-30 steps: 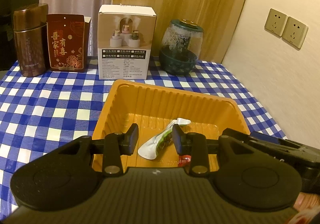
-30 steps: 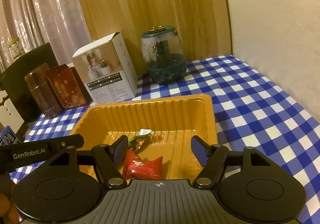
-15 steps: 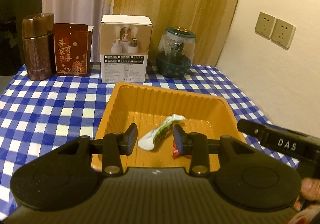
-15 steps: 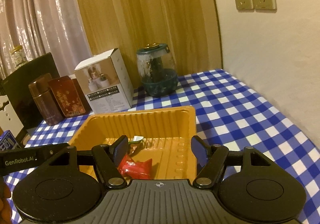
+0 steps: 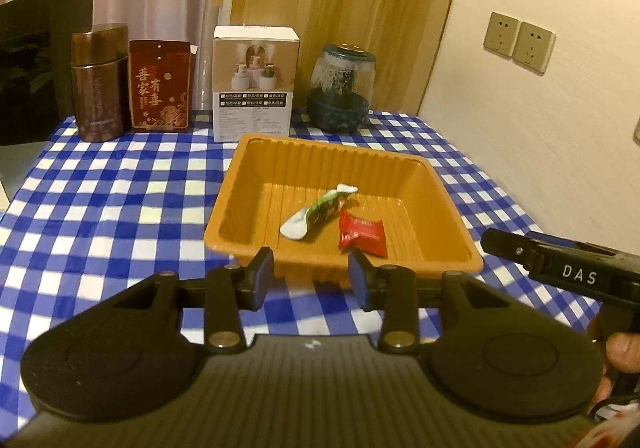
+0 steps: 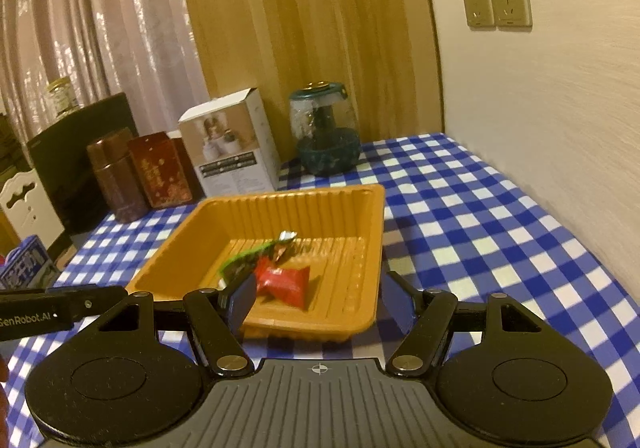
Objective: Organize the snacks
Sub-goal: 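Move both tools back toward the remaining snack pile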
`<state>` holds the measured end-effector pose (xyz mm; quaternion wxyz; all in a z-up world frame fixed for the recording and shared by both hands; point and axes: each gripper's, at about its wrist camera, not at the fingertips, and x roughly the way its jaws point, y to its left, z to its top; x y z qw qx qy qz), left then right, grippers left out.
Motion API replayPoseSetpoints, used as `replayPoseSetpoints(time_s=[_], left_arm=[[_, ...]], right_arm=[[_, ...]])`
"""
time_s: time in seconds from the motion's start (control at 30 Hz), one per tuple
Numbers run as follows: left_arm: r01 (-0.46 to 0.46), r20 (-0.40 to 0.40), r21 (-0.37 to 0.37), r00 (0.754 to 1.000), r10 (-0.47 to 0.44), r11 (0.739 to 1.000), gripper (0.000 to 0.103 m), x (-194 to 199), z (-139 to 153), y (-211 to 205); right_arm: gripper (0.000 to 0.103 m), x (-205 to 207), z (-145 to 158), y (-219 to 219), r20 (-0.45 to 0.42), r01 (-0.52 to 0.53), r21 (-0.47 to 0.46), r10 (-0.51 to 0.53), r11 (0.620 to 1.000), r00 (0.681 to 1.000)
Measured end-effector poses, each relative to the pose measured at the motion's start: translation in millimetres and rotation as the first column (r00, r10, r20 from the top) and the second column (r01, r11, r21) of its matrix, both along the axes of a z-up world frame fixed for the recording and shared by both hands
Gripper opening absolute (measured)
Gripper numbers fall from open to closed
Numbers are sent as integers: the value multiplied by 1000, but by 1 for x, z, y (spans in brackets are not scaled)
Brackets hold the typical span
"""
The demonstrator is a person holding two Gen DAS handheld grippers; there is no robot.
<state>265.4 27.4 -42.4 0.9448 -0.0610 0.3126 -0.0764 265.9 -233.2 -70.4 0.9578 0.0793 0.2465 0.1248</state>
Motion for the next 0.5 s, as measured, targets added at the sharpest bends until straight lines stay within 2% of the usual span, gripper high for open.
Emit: replayPoseSetpoints(time_s=[0.17,0.5], left_arm=[[20,-1,20,1000,-20,1000,38,-26,-6,7],[115,-52,123,993,-109,986,39,-67,-41,24]], right_arm=[[69,-25,-8,4,-19,-35,-22,34,999,999],[69,-57,-38,11,-55,-201,-100,196,975,979]])
